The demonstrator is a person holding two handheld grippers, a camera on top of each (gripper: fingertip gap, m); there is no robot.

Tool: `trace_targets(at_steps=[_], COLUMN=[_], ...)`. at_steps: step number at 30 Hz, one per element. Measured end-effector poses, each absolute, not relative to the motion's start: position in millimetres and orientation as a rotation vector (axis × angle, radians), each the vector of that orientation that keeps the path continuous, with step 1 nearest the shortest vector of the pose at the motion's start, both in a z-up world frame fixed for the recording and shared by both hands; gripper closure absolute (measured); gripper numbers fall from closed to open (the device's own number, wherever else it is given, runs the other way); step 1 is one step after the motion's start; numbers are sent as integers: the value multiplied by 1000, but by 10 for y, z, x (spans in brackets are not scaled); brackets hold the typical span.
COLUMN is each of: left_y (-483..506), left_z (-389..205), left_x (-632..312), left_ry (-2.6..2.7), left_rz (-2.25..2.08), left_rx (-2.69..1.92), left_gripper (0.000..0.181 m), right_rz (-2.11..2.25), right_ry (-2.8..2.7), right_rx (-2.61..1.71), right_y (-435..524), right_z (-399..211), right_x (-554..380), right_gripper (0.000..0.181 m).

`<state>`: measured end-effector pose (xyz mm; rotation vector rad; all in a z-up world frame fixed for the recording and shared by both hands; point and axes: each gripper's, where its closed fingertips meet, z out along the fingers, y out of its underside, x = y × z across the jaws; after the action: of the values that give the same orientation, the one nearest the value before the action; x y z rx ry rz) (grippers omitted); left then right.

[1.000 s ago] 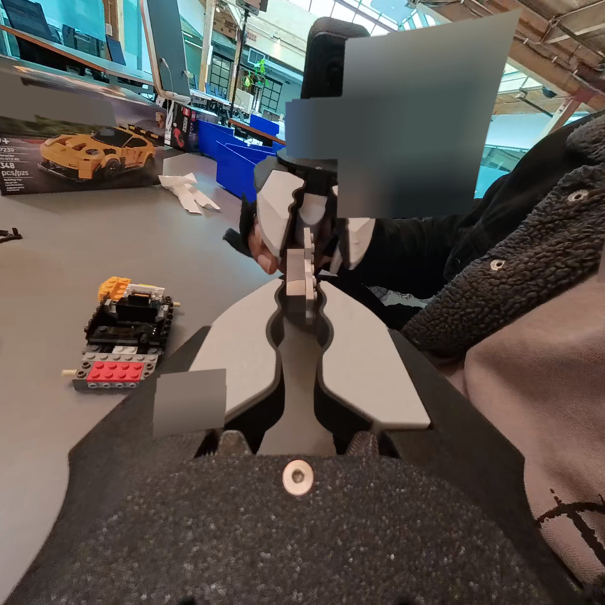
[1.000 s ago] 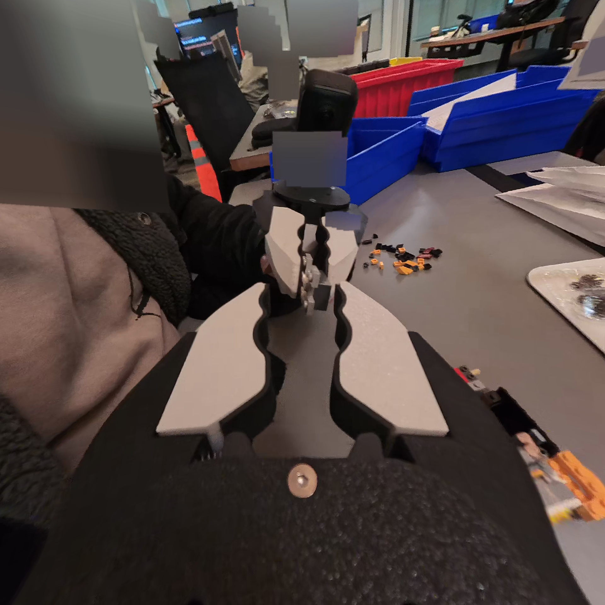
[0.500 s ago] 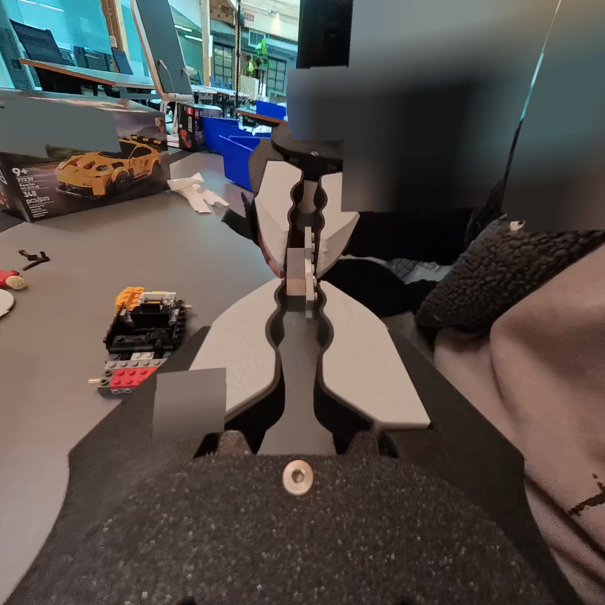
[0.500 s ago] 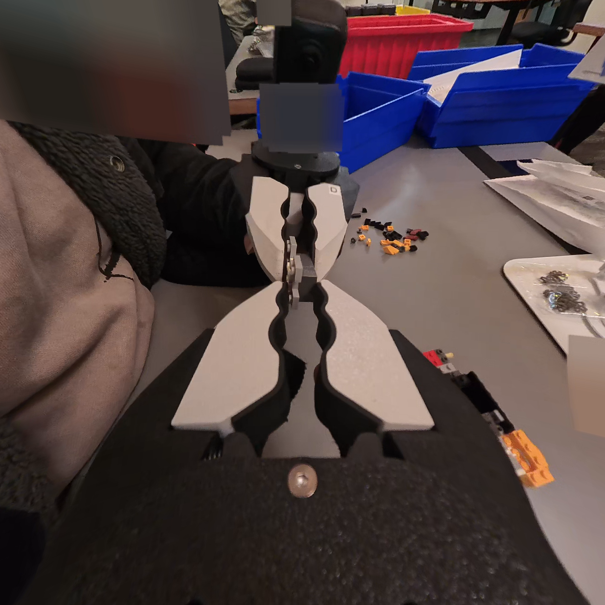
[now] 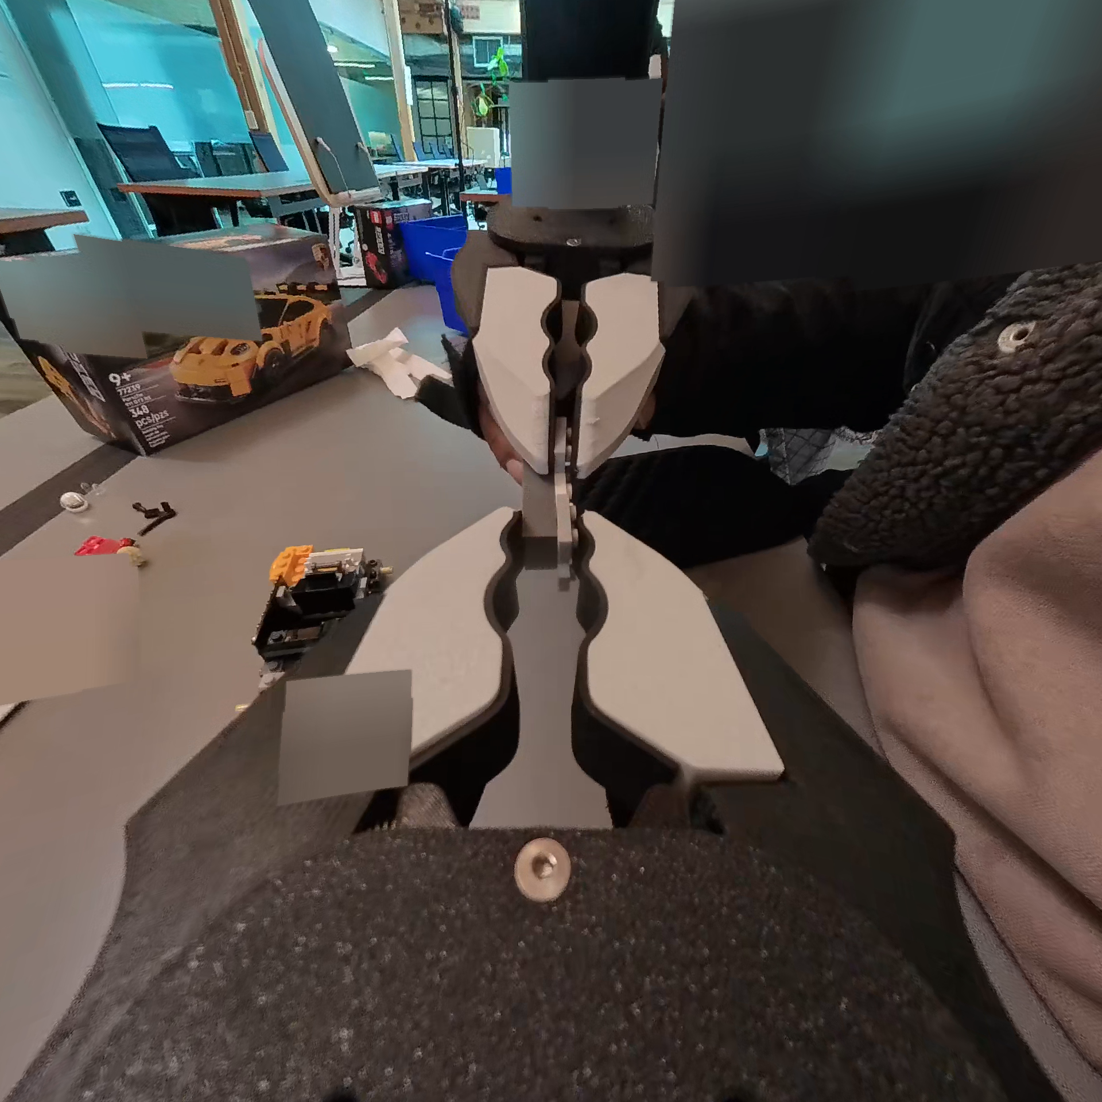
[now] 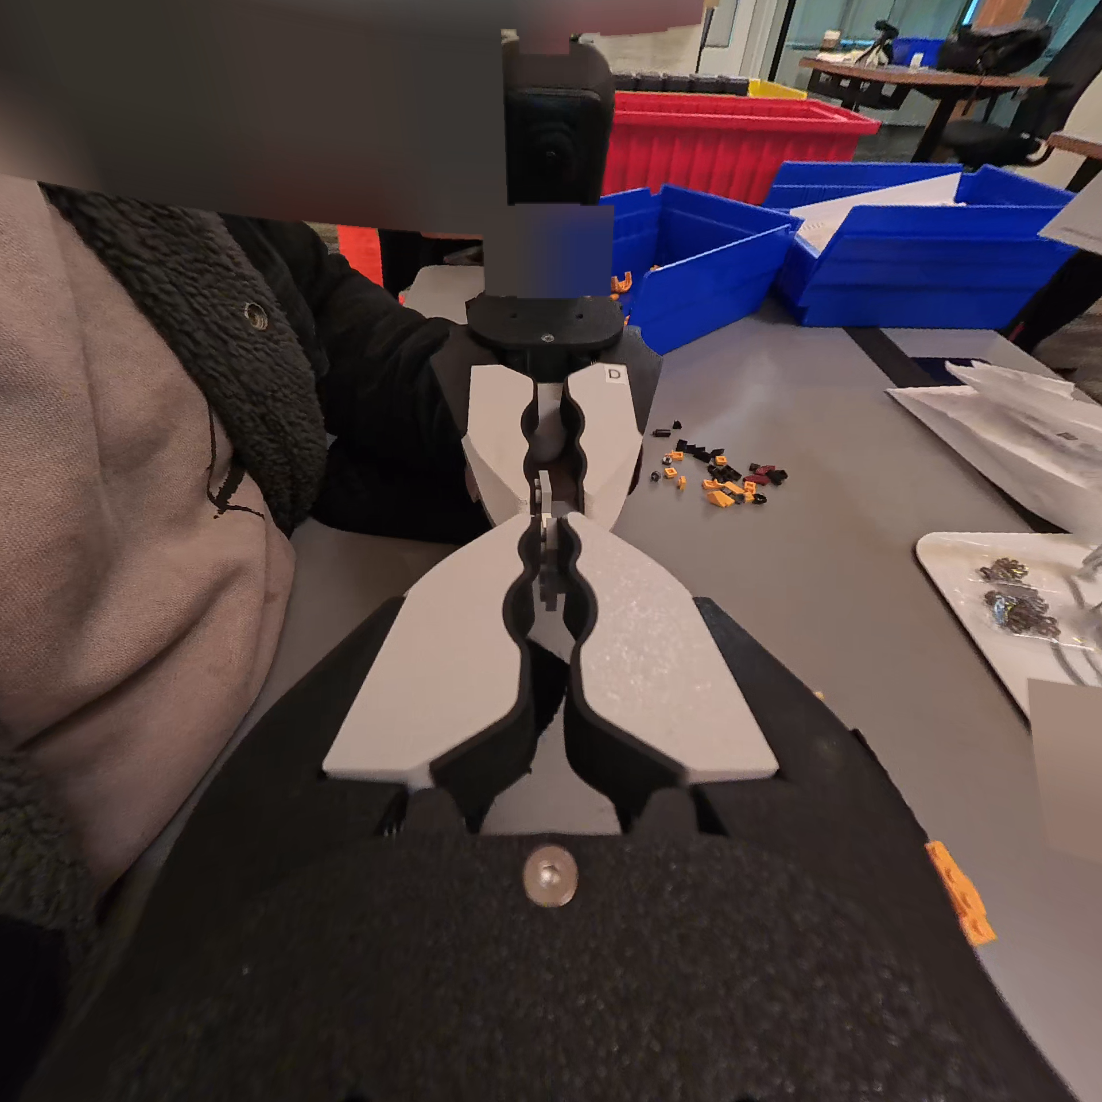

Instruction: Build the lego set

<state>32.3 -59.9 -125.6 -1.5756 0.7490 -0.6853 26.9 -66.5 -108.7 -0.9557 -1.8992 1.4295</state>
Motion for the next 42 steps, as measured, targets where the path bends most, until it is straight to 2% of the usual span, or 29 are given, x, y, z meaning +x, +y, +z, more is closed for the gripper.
trace_targets(at_steps=[3,5,7,10,12,31,34,37,39,42], left_y=[-597,-604,-620,-667,-685,-913,-855,-688,-618,-593], left_z=[-1217,-1203,-1184,-1154,-1136,-1026,-1058,-1159,-1201,-1321], left_x=[341,335,343,394,412,554,531,429,352,345], left_ry=[750,761,765,798,817,1018,927,736,713,844], left_rz=[-673,-647,-648,-640,-610,-424,-601,-868,-831,-591], left_rx=[-1559,-1547,-1534,-1505,-1491,-1264,-1354,-1523,-1537,-1533], left_gripper=[165,165,165,165,165,166,166,163,142,135], right_rz=[1448,1427,1399,1365,1377,1080,1230,1572,1877,2158], right_ry=[-1851,-1851,-1884,-1922,-1960,-1999,-1955,-1762,-1551,-1345], right_rx=[-958,-954,-959,-970,-929,-641,-833,-1238,-1516,-1759], right_y=[-657,-654,-661,-660,-732,-982,-895,-685,-554,-443], right_z=[-1025,-994,-998,-1037,-1030,-931,-962,-1082,-1144,-1243], right_x=[279,281,294,301,337,482,438,334,290,288], right_gripper=[174,156,150,153,166,166,166,166,166,167])
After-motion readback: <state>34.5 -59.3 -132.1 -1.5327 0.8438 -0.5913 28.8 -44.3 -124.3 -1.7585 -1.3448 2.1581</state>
